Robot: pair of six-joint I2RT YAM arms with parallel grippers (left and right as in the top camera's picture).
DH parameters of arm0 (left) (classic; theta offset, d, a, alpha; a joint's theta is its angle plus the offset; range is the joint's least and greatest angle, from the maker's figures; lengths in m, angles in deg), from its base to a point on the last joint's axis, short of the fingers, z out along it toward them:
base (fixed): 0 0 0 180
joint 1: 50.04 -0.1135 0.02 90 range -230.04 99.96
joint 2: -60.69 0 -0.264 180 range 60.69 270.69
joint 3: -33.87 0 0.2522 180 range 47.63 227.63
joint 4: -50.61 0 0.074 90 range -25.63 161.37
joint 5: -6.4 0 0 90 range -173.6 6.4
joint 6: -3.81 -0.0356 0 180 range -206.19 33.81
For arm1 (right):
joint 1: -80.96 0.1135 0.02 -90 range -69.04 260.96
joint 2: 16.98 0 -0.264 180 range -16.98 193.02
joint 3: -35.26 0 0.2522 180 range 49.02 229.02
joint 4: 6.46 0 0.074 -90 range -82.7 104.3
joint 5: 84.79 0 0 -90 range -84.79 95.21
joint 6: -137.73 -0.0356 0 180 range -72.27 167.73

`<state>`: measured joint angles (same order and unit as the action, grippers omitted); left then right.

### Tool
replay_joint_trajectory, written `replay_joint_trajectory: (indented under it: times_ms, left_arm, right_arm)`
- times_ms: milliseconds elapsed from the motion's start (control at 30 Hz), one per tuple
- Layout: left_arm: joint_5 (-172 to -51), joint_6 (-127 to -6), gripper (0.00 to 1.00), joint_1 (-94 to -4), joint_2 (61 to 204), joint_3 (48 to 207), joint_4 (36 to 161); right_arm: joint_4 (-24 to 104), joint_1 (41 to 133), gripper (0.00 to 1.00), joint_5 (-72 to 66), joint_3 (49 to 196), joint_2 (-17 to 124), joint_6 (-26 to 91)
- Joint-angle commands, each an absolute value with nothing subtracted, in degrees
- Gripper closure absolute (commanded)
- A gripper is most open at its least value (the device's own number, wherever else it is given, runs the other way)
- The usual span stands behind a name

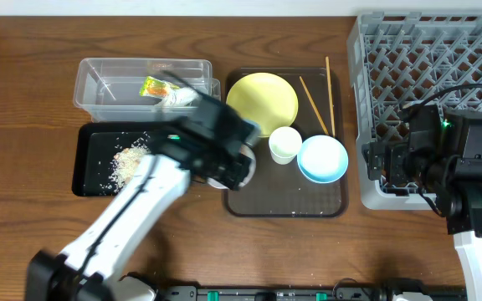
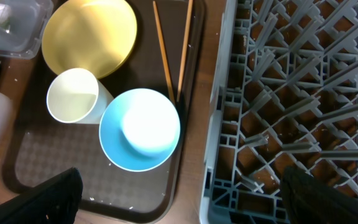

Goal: Sort waste into correct bins and load items into the dishwasher rack
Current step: 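Return pink bowl with left gripper and set it on brown tray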

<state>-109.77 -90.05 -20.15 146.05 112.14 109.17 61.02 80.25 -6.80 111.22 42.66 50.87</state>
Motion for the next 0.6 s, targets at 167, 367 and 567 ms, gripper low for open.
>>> replay_joint_trajectory:
  times_ms: [167,367,567]
  left_arm:
    - [-103.7,-84.6,0.94,-10.8,156.6,111.3,105.3]
    - [-103.7,-83.9,0.84,-10.4,157.4,111.3,104.8]
    - [-104.2,-83.9,0.62,-10.4,157.2,111.7,104.8]
  right_arm:
    - [60.9,80.8,0.01,-7.3,112.2,42.9,49.9]
    - [60.8,80.8,0.01,-7.3,112.2,42.9,49.9]
    - [60.8,80.8,0.01,-7.3,112.2,42.9,49.9]
